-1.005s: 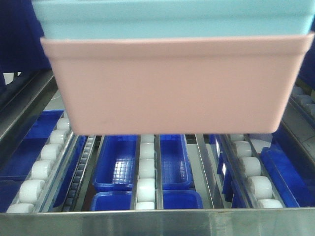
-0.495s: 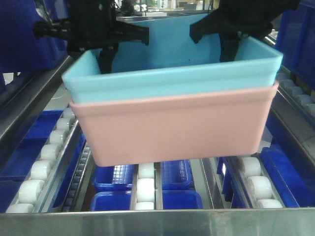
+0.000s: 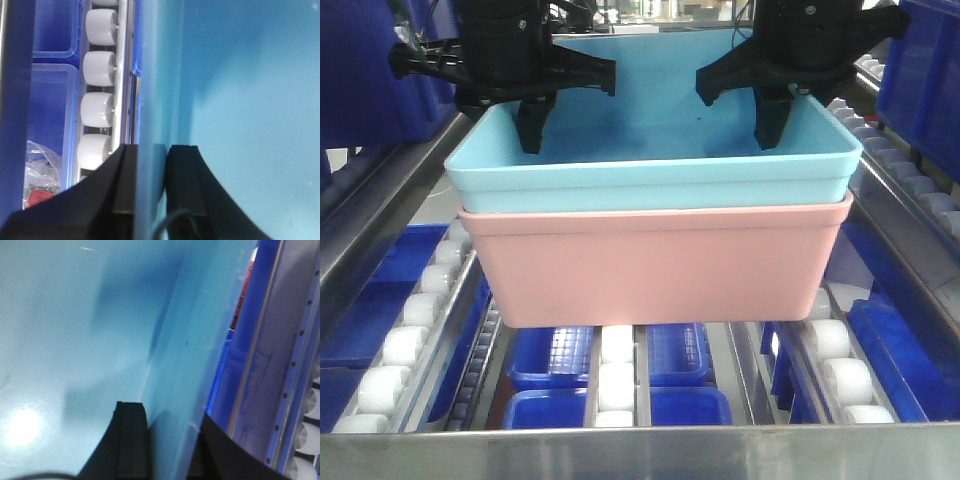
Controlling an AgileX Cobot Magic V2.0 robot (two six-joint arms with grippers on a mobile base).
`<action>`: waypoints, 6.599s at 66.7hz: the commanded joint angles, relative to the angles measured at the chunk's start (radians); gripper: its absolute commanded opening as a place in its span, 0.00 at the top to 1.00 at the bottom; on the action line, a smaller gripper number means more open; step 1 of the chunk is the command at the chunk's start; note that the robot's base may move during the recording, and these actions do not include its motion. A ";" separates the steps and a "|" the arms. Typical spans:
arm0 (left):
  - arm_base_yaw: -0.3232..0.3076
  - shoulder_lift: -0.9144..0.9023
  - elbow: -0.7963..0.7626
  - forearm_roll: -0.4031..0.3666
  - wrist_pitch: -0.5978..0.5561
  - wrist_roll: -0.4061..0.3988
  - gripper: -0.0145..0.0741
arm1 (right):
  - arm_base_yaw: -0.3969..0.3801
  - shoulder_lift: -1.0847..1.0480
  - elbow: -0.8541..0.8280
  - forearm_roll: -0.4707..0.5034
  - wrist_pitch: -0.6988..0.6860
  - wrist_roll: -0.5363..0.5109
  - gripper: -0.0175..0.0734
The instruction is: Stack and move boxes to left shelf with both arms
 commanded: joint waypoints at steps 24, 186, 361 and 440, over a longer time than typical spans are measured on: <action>-0.011 -0.038 -0.046 -0.034 -0.058 0.001 0.17 | 0.022 -0.050 -0.036 0.018 -0.056 -0.031 0.14; -0.372 -0.837 0.692 0.048 -0.462 0.204 0.82 | -0.017 -1.099 0.723 -0.015 -0.371 -0.006 0.75; 0.068 -1.877 1.667 -0.426 -1.028 0.708 0.82 | -0.017 -1.199 0.861 -0.016 -0.430 -0.006 0.75; 0.068 -1.877 1.667 -0.426 -1.028 0.708 0.82 | -0.017 -1.199 0.861 -0.016 -0.430 -0.006 0.75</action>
